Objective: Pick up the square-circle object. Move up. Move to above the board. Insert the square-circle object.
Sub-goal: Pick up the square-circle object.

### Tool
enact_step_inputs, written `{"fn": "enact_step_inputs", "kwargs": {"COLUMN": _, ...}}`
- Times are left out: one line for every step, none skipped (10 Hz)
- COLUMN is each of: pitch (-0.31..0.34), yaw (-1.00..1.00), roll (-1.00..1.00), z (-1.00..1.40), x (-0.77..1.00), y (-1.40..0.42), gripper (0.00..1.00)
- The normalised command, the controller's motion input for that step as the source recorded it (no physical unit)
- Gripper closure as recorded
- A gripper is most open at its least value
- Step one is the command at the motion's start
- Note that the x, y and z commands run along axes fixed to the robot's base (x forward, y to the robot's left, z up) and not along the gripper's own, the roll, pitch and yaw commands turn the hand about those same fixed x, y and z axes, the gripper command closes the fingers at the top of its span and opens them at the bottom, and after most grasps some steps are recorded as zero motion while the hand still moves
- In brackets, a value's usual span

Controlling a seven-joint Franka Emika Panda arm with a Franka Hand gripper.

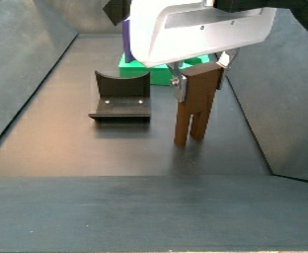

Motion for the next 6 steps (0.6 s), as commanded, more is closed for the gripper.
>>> {"fn": "enact_step_inputs", "kwargs": {"pitch": 0.000, "yaw": 0.00, "roll": 0.00, "z": 0.00, "x": 0.00, "y": 0.00, "gripper": 1.00}}
{"fn": "enact_step_inputs", "kwargs": {"pitch": 0.000, "yaw": 0.00, "roll": 0.00, "z": 0.00, "x": 0.00, "y": 0.00, "gripper": 1.00}}
{"fn": "enact_step_inputs", "kwargs": {"pitch": 0.000, "yaw": 0.00, "roll": 0.00, "z": 0.00, "x": 0.00, "y": 0.00, "gripper": 1.00}}
{"fn": "enact_step_inputs", "kwargs": {"pitch": 0.000, "yaw": 0.00, "roll": 0.00, "z": 0.00, "x": 0.00, "y": 0.00, "gripper": 1.00}}
{"fn": "enact_step_inputs", "kwargs": {"pitch": 0.000, "yaw": 0.00, "roll": 0.00, "z": 0.00, "x": 0.00, "y": 0.00, "gripper": 1.00}}
{"fn": "enact_step_inputs", "kwargs": {"pitch": 0.000, "yaw": 0.00, "roll": 0.00, "z": 0.00, "x": 0.00, "y": 0.00, "gripper": 1.00}}
